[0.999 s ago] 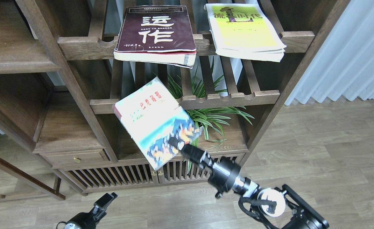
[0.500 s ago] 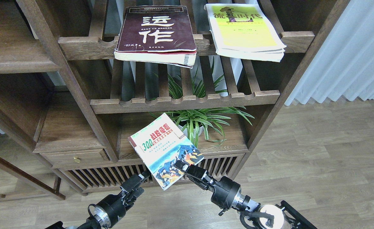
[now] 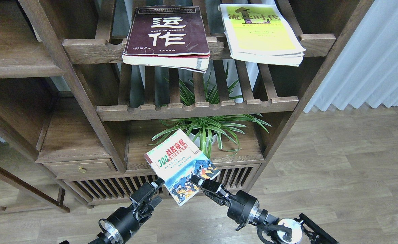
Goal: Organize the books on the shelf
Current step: 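Grasp the blue book with the left gripper, taking it from the right gripper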
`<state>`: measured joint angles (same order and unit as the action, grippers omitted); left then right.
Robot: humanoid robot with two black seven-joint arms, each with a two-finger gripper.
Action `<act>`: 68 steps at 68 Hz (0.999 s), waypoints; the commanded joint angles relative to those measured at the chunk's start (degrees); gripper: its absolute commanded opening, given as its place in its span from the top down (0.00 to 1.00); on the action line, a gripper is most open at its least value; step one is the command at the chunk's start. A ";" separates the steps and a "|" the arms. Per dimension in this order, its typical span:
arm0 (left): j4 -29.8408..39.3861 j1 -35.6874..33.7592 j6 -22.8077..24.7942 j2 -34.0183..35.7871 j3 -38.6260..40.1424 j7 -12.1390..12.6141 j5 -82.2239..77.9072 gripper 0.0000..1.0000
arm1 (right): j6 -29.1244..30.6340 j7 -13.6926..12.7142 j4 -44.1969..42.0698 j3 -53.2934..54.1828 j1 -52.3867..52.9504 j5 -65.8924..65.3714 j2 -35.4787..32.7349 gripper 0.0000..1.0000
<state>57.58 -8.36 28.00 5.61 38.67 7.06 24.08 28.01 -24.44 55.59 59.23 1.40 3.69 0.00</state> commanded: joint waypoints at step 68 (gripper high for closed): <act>-4.85 -7.37 0.00 -5.61 3.08 -1.00 0.18 0.82 | -0.06 0.53 1.63 -1.92 -0.17 -0.17 0.00 0.97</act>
<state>51.75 -15.58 28.00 0.00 42.29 6.09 24.28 28.00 -23.92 57.26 57.76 1.23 3.65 -0.02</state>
